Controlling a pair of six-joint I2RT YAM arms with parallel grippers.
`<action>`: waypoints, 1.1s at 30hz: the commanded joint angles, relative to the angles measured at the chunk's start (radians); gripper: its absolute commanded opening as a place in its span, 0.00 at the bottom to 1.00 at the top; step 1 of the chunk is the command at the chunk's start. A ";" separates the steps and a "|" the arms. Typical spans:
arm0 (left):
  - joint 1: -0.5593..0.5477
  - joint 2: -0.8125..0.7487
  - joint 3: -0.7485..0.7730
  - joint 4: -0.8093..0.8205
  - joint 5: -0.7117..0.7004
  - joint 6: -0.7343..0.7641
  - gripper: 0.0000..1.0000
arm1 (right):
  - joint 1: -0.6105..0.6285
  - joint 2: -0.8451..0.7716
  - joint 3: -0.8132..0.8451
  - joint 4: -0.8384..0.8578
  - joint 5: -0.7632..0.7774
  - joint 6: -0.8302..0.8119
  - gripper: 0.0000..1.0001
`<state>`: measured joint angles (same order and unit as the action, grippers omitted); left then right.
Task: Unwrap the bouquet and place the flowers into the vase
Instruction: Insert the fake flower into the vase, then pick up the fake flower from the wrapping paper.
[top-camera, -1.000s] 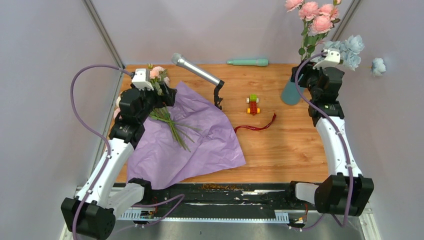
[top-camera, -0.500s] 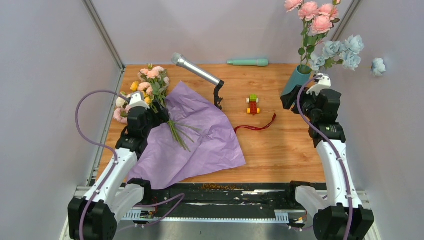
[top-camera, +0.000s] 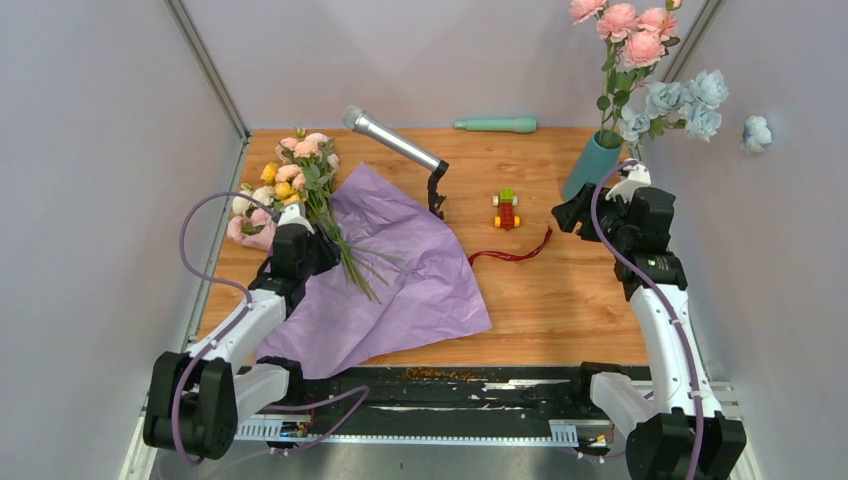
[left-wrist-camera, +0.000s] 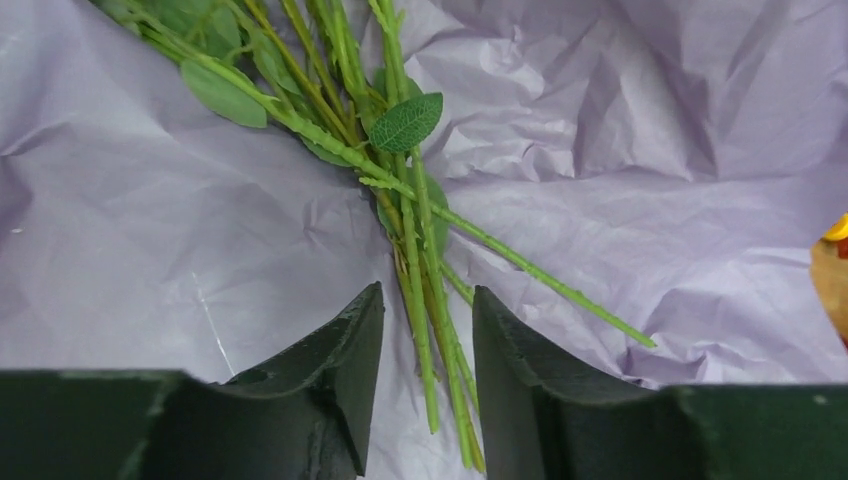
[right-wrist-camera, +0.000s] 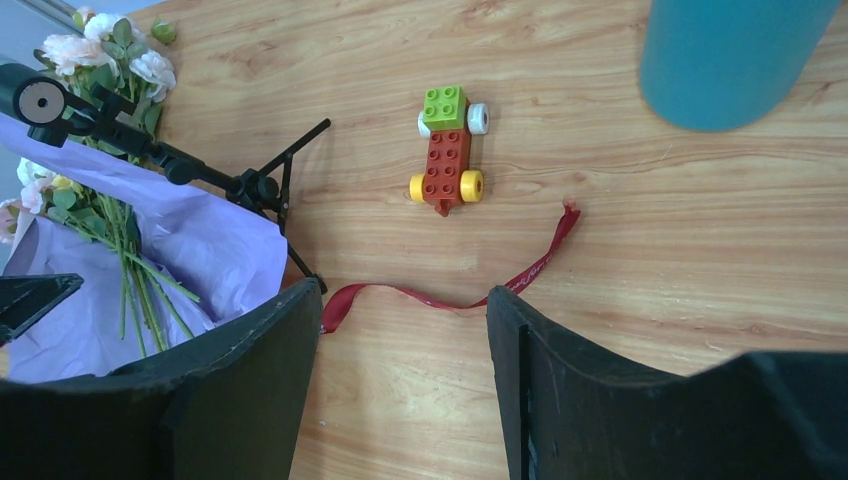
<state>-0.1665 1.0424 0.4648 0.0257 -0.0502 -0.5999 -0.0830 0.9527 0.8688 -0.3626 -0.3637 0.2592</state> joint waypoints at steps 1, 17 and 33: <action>0.004 0.060 0.039 0.094 0.044 0.029 0.44 | -0.004 -0.014 -0.005 0.009 -0.024 0.011 0.62; -0.030 0.189 0.057 0.162 0.037 0.048 0.31 | -0.004 0.000 0.000 -0.003 -0.034 0.002 0.62; -0.031 0.268 0.052 0.205 0.061 0.040 0.27 | -0.004 0.004 0.004 -0.012 -0.038 -0.005 0.63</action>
<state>-0.1905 1.2934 0.4862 0.1856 0.0086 -0.5705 -0.0830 0.9554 0.8642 -0.3695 -0.3855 0.2600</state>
